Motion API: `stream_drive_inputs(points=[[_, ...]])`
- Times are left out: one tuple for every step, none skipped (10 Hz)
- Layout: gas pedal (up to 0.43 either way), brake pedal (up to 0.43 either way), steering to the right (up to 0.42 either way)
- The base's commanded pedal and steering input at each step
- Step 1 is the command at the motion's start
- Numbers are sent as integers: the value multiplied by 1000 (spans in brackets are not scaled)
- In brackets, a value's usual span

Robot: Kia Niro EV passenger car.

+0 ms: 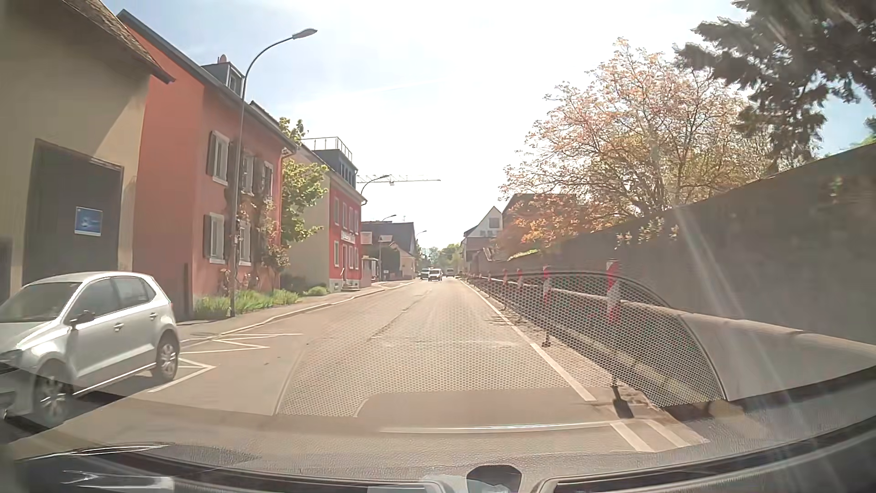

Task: Follow the waypoints while adhering to traffic rules and regulations

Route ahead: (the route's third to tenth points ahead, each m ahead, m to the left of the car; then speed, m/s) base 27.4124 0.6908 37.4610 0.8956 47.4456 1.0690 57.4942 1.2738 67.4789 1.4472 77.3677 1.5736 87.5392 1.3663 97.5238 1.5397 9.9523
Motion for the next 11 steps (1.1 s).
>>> stream_drive_inputs(points=[[79, 0, 0], [79, 0, 0], [79, 0, 0], [79, 0, 0], [79, 0, 0], [79, 0, 0], [79, 0, 0], [79, 0, 0], [79, 0, 0], [79, 0, 0], [98, 0, 0]])
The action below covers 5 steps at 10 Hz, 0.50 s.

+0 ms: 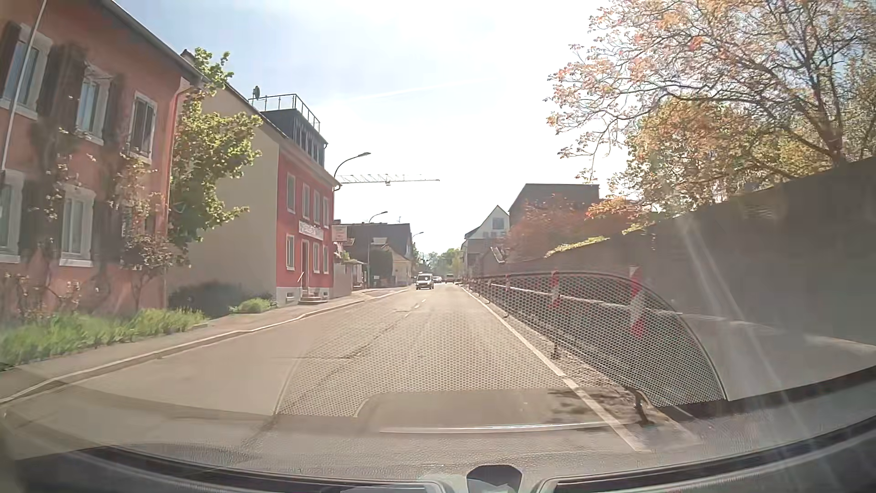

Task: Follow the waypoints while adhering to traffic rules and regulations

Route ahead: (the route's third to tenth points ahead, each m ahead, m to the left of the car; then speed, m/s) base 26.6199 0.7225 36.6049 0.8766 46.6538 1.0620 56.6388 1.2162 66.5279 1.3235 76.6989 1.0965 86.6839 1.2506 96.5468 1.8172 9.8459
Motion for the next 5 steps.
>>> stream_drive_inputs(points=[[98, 0, 0], [98, 0, 0], [98, 0, 0], [98, 0, -1], [98, 0, -1]])
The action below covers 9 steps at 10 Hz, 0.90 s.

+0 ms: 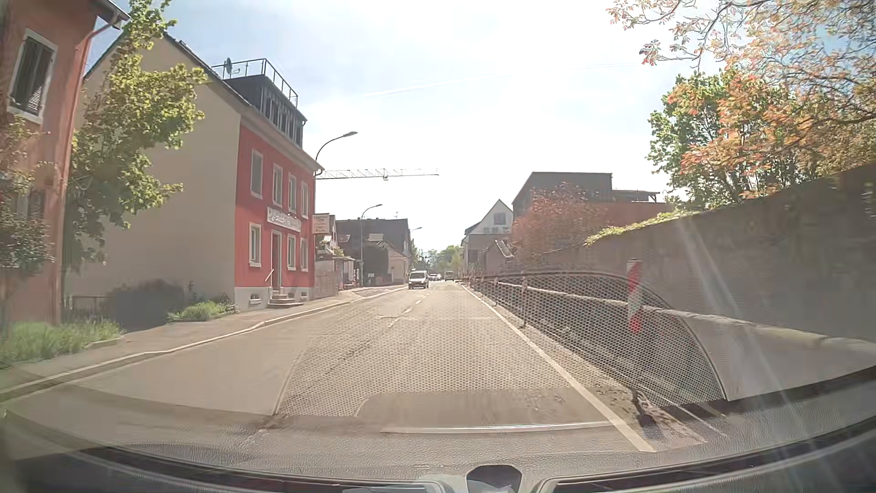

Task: Follow the waypoints while adhering to traffic rules and regulations

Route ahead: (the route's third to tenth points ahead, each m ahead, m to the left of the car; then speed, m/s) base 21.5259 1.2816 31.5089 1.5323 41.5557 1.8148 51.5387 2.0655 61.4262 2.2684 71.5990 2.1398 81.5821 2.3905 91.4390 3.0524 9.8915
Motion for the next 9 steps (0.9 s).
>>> stream_drive_inputs(points=[[98, 0, -1], [98, 0, -1], [98, 0, -1], [98, 0, -1], [98, 0, 0], [98, 0, 0], [98, 0, 0], [98, 0, 0], [98, 0, -1]])
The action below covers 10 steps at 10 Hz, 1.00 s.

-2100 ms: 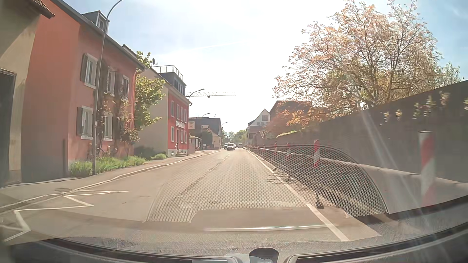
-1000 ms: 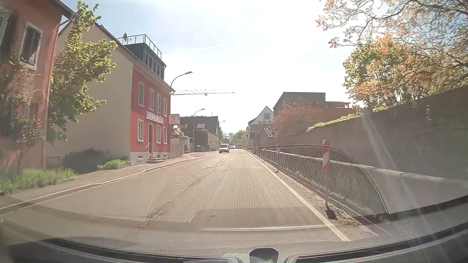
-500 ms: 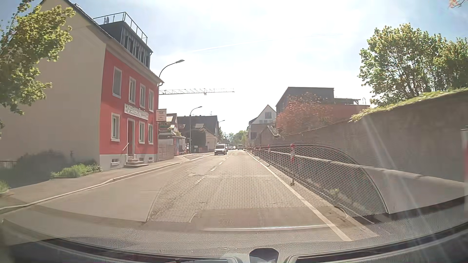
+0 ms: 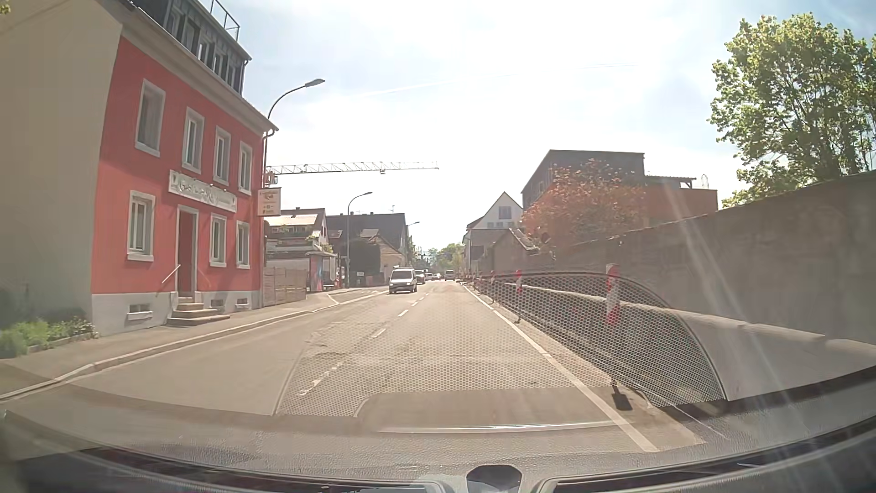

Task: Follow the waypoints while adhering to traffic rules and regulations

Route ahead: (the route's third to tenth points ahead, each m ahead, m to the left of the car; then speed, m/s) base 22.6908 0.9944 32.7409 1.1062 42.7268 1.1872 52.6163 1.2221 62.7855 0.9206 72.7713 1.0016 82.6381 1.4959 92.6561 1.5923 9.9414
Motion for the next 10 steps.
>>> stream_drive_inputs(points=[[98, 0, -1], [98, 0, -1], [98, 0, -1], [98, 0, -1], [98, 0, -1], [98, 0, -1], [98, 0, -1], [98, 0, -1], [98, 0, -1], [87, 0, -1]])
